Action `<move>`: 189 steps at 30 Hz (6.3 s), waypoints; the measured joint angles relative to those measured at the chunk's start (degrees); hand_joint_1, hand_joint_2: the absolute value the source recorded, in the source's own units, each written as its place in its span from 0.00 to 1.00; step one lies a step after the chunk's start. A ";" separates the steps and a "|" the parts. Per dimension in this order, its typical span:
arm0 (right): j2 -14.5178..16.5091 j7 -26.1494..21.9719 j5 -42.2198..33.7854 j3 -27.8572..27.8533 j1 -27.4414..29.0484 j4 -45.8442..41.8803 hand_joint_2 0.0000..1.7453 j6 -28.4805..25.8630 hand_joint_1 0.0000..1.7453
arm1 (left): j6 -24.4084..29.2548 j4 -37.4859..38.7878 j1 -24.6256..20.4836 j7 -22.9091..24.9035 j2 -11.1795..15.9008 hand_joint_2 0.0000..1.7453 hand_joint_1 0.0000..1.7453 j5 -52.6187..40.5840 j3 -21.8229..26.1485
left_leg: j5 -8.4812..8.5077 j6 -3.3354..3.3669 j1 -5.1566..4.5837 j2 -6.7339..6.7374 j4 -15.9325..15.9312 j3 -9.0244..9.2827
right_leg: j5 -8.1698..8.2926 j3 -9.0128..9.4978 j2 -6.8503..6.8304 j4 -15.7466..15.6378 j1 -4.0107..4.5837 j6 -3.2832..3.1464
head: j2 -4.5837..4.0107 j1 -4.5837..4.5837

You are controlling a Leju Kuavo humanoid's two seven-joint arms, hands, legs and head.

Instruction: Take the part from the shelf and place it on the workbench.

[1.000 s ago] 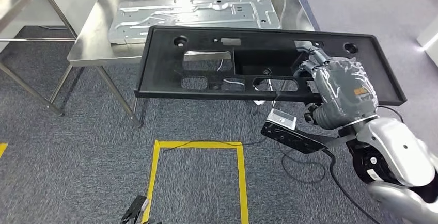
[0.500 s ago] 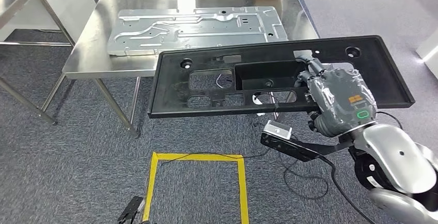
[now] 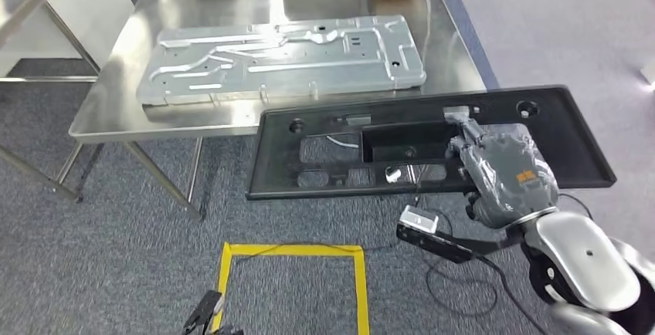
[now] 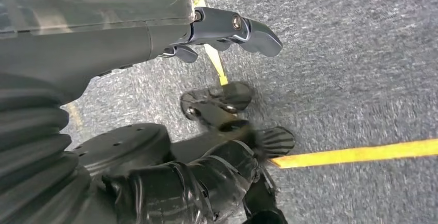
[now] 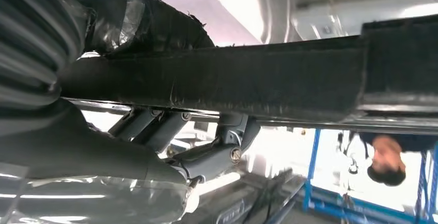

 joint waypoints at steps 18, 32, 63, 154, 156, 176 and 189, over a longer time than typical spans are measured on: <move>-1.74 -0.53 -0.04 -5.54 8.56 -1.52 1.00 -3.99 1.00 | 0.98 0.02 0.40 0.97 -0.67 1.00 0.00 0.09 -0.72 | 6.73 3.09 -0.16 -0.60 -11.99 0.39 | -10.01 -5.26 0.35 16.39 0.07 3.09 | 0.01 0.21; -1.22 -0.75 -5.40 -9.75 10.22 -1.55 1.00 -8.61 1.00 | 3.35 0.04 -0.17 -1.04 3.85 1.00 0.00 2.11 -1.13 | -1.63 -0.35 0.00 -0.31 2.59 -5.42 | -3.12 0.69 -0.04 2.11 -0.18 -0.03 | 0.01 -0.59; -0.16 -0.81 -7.58 -13.67 12.19 -0.87 1.00 -14.68 1.00 | 3.15 0.04 -0.12 -0.20 3.35 1.00 0.00 2.37 -1.07 | -0.24 -0.71 0.33 -0.12 0.56 -5.46 | -3.28 0.54 -0.97 2.41 -0.83 0.78 | 0.01 -0.55; -2.67 -0.07 5.06 -14.12 15.63 15.65 1.00 -9.34 1.00 | 2.07 0.07 -0.48 3.80 0.92 1.00 0.00 -2.75 -6.07 | 0.72 -1.19 1.09 0.21 -4.76 -1.63 | -4.64 -1.89 0.48 6.05 -2.75 2.61 | 0.01 0.18; -2.83 0.01 5.06 -14.90 16.31 15.73 1.00 -9.54 1.00 | 2.09 0.07 -0.51 3.80 0.85 1.00 0.00 -2.90 -6.15 | -1.86 -1.17 1.06 0.26 2.30 -5.59 | -4.80 -1.40 0.41 5.74 -2.53 2.40 | 0.00 -0.11; -1.85 -0.13 -0.77 -21.45 20.95 13.95 1.00 -16.22 1.00 | 2.93 0.04 -0.48 3.55 -0.54 1.00 0.00 -2.75 -6.60 | 6.75 2.89 -0.90 -3.14 -11.80 0.13 | -5.73 -2.48 0.75 9.50 -1.37 3.74 | 0.01 0.04; -1.77 -0.42 0.00 -22.28 18.32 13.37 1.00 -15.08 1.00 | 3.57 0.02 -1.29 4.08 -0.92 1.00 0.00 -3.62 -7.67 | 1.17 -1.21 0.31 -0.17 3.55 -8.72 | -4.49 0.74 -3.11 3.50 -1.75 1.47 | 0.01 -0.78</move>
